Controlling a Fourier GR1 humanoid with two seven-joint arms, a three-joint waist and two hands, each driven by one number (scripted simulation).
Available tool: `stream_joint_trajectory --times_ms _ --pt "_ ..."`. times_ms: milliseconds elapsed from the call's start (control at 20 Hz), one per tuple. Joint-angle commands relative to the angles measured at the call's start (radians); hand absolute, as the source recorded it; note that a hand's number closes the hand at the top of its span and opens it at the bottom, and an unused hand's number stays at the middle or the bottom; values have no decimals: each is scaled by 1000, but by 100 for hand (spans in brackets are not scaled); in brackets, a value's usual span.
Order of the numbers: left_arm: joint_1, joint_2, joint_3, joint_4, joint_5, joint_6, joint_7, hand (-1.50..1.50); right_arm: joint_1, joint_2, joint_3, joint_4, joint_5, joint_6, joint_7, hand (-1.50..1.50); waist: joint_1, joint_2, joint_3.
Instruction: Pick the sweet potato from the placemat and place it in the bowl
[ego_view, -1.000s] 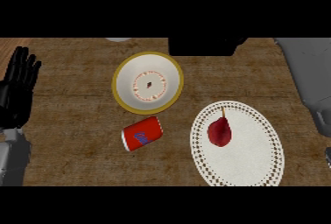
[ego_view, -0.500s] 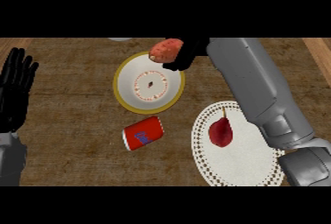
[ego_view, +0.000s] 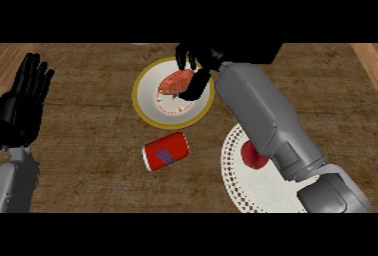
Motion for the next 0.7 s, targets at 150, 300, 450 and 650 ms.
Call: stream_joint_trajectory --times_ms 150,300,450,650 --pt "-60 -13 -25 28 -23 15 8 0 55 16 -2 127 -164 -74 -17 -150 33 8 1" --pt "-33 15 1 38 13 -41 -26 0 20 17 -77 128 -271 -78 -48 -150 56 12 0" --pt "-4 -21 -34 -8 -24 0 -17 0 62 17 -97 114 -331 -175 -145 -150 53 8 1" --pt "0 -25 -16 -8 -22 23 -14 0 63 14 -200 97 -368 -278 -201 -150 11 4 2"
